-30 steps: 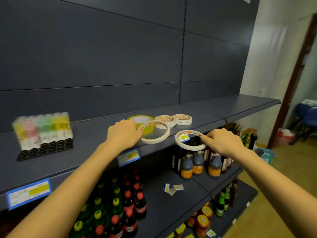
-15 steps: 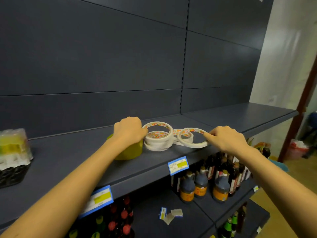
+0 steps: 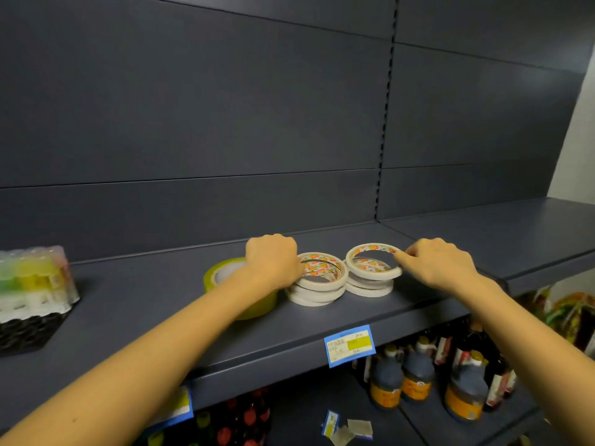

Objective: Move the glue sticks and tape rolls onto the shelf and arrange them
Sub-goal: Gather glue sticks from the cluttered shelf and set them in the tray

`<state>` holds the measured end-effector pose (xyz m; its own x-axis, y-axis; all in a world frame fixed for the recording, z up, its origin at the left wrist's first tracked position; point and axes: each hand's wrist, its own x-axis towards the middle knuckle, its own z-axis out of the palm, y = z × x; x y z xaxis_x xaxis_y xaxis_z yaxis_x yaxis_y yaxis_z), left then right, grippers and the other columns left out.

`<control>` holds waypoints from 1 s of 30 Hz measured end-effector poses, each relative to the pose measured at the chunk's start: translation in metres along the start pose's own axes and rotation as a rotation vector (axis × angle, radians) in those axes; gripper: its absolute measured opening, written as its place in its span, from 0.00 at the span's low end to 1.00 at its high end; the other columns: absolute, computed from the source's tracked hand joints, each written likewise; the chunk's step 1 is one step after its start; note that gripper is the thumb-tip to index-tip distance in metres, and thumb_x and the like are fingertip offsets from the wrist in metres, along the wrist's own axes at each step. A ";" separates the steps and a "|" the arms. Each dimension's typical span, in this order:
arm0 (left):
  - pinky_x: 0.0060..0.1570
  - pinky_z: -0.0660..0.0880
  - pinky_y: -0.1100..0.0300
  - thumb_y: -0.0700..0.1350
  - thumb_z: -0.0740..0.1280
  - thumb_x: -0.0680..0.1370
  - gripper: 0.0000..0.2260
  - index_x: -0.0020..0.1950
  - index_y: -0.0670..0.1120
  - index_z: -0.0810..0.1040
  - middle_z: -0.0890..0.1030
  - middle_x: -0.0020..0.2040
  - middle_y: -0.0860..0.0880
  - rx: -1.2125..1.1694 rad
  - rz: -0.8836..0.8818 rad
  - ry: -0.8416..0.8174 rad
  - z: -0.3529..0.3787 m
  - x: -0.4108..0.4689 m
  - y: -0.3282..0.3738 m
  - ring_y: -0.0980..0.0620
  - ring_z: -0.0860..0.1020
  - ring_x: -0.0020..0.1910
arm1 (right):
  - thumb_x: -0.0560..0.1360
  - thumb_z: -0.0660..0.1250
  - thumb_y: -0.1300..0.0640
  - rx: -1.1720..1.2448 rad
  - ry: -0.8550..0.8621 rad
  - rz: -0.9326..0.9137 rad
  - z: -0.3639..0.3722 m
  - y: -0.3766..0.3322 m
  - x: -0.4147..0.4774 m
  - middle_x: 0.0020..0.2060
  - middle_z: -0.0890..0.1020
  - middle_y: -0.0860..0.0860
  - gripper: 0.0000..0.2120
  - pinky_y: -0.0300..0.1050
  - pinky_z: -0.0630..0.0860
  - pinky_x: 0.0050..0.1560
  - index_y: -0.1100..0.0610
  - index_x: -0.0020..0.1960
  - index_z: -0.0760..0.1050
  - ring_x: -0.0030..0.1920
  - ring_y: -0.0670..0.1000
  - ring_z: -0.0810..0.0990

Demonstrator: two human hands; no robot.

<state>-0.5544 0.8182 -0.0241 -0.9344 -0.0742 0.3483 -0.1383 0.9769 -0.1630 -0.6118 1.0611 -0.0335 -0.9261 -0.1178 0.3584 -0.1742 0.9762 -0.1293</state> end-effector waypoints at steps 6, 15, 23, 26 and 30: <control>0.39 0.73 0.58 0.59 0.60 0.77 0.18 0.41 0.46 0.78 0.78 0.37 0.48 -0.093 -0.072 0.157 -0.011 -0.006 -0.004 0.48 0.77 0.38 | 0.78 0.52 0.37 -0.090 -0.110 -0.079 0.006 -0.002 0.016 0.39 0.77 0.52 0.26 0.42 0.66 0.36 0.55 0.44 0.79 0.39 0.54 0.74; 0.45 0.68 0.57 0.53 0.60 0.77 0.12 0.49 0.47 0.78 0.82 0.47 0.48 -0.075 -0.161 0.321 -0.025 -0.040 -0.029 0.47 0.77 0.50 | 0.77 0.52 0.36 -0.155 0.004 -0.296 -0.024 -0.022 0.028 0.52 0.81 0.54 0.25 0.46 0.67 0.43 0.53 0.51 0.78 0.52 0.58 0.78; 0.47 0.70 0.56 0.53 0.61 0.78 0.12 0.52 0.46 0.76 0.81 0.50 0.49 -0.037 -0.380 0.269 -0.034 -0.124 -0.075 0.47 0.77 0.53 | 0.76 0.61 0.44 0.358 0.060 -0.811 -0.031 -0.130 -0.014 0.45 0.80 0.47 0.09 0.44 0.66 0.41 0.49 0.44 0.73 0.43 0.54 0.74; 0.48 0.72 0.54 0.53 0.61 0.77 0.12 0.53 0.46 0.76 0.81 0.51 0.48 -0.002 -0.492 0.241 -0.040 -0.164 -0.094 0.46 0.77 0.53 | 0.76 0.61 0.45 0.449 0.034 -0.966 -0.029 -0.176 -0.039 0.45 0.79 0.45 0.07 0.43 0.67 0.43 0.48 0.45 0.74 0.46 0.53 0.76; 0.48 0.72 0.55 0.54 0.61 0.77 0.13 0.53 0.47 0.75 0.80 0.53 0.48 0.078 -0.622 0.219 -0.050 -0.220 -0.125 0.45 0.77 0.54 | 0.76 0.61 0.46 0.471 0.000 -1.167 -0.028 -0.235 -0.075 0.50 0.79 0.45 0.08 0.44 0.69 0.45 0.48 0.50 0.74 0.51 0.52 0.77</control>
<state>-0.3153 0.7224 -0.0342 -0.5857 -0.5687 0.5774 -0.6610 0.7475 0.0658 -0.4922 0.8460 -0.0041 -0.1400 -0.8656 0.4807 -0.9900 0.1309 -0.0526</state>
